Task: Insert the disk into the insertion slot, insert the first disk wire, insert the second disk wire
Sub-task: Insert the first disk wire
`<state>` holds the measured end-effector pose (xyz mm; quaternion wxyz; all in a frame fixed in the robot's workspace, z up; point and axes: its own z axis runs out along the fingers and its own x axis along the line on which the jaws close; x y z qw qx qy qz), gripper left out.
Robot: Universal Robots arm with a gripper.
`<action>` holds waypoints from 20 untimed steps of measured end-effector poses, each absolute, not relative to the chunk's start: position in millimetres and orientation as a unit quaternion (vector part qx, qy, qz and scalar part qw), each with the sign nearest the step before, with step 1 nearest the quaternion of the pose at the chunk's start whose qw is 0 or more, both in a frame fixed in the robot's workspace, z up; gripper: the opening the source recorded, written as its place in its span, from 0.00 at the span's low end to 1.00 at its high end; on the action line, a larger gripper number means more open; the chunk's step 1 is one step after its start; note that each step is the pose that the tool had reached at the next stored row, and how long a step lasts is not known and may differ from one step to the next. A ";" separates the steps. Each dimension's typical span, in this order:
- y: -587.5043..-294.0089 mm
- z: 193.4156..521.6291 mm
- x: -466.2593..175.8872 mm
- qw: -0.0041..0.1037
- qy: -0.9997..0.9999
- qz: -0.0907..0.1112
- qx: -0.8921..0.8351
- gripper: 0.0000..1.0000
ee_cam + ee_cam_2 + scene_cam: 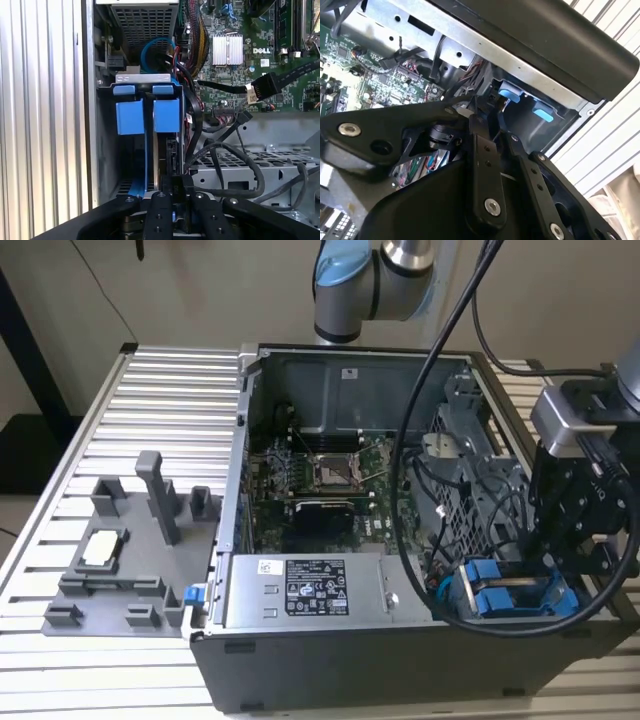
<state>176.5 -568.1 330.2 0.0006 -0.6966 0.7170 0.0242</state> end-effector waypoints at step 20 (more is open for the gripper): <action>-566.0 388.5 176.5 0.000 0.717 0.024 -0.697 0.27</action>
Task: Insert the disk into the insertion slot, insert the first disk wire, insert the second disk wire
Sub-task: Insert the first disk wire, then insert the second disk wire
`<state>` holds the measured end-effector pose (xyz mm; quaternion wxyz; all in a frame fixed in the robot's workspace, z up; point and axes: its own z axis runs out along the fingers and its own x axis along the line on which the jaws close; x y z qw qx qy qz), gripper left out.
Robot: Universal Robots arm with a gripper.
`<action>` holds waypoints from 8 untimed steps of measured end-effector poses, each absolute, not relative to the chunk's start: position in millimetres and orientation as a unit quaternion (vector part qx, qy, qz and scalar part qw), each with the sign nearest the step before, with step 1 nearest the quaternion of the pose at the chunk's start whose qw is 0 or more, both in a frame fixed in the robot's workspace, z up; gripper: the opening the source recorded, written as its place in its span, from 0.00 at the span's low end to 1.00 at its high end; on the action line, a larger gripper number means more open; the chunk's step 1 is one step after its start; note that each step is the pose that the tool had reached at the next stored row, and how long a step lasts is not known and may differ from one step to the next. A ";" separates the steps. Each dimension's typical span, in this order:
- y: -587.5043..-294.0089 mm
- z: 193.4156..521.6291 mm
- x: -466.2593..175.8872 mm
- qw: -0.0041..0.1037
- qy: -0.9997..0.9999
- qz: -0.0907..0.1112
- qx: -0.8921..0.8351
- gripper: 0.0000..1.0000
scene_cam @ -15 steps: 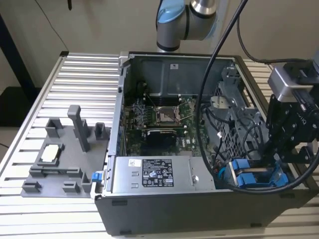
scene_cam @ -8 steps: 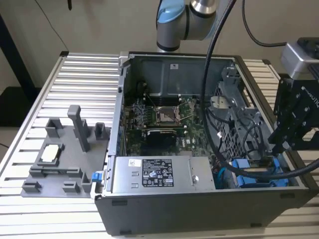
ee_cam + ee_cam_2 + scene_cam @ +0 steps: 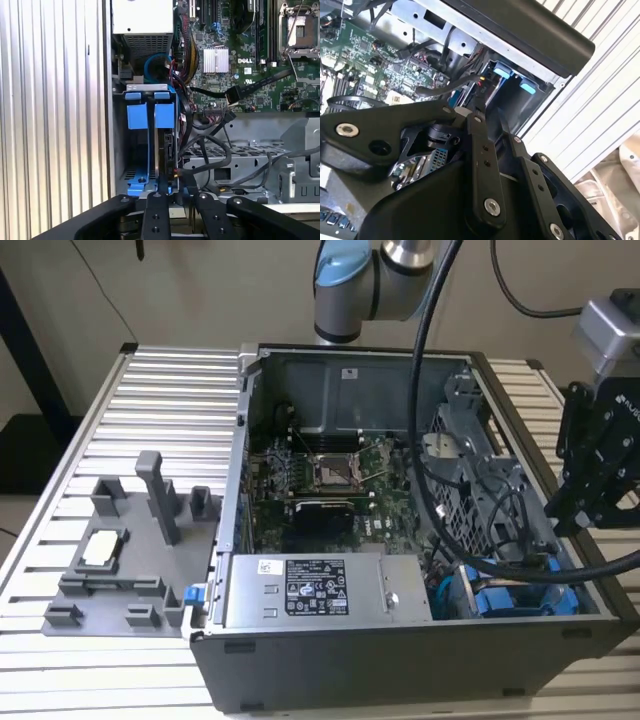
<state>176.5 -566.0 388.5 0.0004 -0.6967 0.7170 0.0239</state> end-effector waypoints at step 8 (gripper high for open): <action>-532.1 388.5 176.5 0.000 0.717 0.024 -0.697 0.27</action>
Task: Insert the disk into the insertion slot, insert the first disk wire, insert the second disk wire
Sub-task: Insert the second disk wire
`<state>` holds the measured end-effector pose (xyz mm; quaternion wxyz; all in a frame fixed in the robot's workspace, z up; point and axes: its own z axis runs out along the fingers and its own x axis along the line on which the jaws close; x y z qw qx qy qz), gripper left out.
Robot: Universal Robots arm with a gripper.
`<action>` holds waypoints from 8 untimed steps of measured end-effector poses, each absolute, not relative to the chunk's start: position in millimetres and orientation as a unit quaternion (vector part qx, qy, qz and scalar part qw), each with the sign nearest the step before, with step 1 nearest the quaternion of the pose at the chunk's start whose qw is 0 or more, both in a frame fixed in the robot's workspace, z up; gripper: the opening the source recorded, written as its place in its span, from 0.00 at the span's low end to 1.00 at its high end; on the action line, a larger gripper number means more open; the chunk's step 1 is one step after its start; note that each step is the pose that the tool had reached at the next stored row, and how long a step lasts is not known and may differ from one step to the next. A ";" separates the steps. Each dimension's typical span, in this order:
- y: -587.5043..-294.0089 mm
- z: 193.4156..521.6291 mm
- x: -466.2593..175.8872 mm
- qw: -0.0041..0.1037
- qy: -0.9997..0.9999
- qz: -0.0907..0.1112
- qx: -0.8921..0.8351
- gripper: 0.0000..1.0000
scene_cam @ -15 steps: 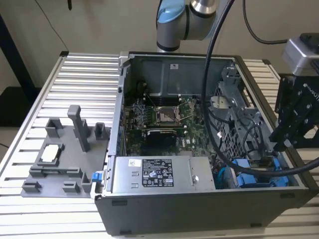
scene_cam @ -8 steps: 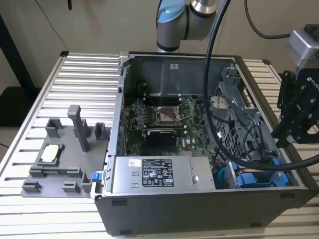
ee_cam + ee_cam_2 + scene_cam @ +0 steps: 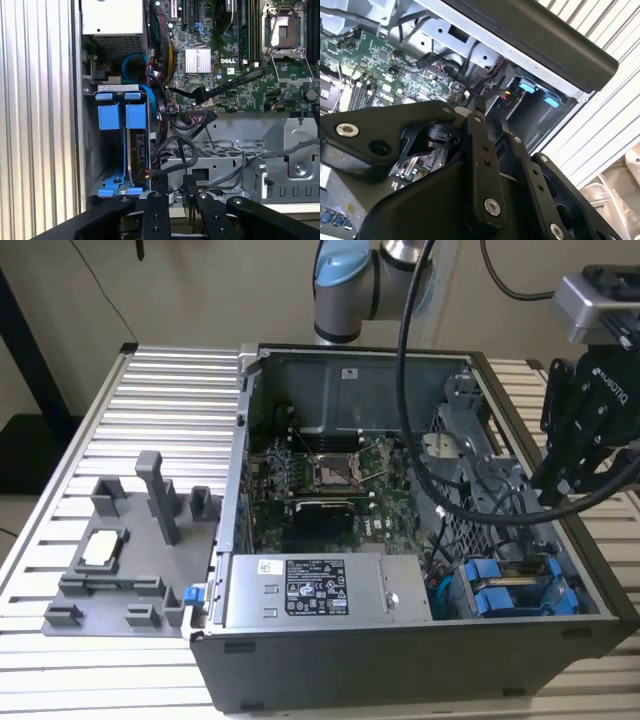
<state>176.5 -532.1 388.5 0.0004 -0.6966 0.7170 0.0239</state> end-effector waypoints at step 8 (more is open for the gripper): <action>-520.7 388.3 163.0 0.001 0.717 0.024 -0.697 0.27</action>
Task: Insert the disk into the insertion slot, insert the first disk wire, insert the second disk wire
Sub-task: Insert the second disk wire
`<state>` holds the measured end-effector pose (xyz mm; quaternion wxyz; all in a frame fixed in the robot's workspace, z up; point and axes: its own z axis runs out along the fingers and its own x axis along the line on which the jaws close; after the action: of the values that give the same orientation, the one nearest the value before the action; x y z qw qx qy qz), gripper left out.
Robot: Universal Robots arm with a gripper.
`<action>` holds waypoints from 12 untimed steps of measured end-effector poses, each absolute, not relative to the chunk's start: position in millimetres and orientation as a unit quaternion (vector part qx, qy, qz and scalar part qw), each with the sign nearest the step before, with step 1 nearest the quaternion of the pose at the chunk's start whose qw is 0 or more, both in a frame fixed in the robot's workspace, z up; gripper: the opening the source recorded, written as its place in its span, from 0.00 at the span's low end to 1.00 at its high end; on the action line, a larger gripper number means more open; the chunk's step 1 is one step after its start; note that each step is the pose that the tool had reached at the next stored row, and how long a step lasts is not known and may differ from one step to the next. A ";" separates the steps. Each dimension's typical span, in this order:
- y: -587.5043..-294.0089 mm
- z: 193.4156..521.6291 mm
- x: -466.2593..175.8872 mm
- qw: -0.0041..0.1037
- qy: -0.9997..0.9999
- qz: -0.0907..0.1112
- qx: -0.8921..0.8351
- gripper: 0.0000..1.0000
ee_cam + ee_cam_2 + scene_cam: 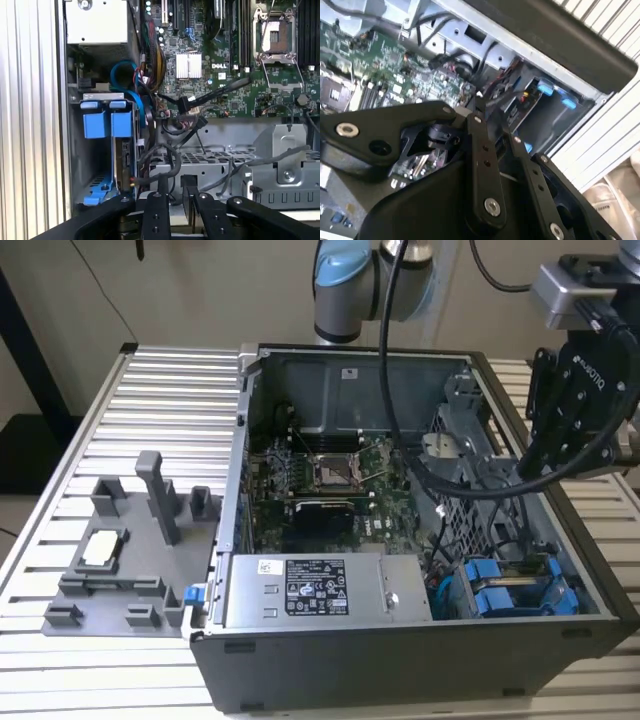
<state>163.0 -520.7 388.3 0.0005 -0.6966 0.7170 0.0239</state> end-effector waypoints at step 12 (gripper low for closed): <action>-520.0 386.9 112.2 0.001 0.716 0.024 -0.697 0.27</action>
<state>112.2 -520.0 386.9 0.0006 -0.6973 0.7164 0.0237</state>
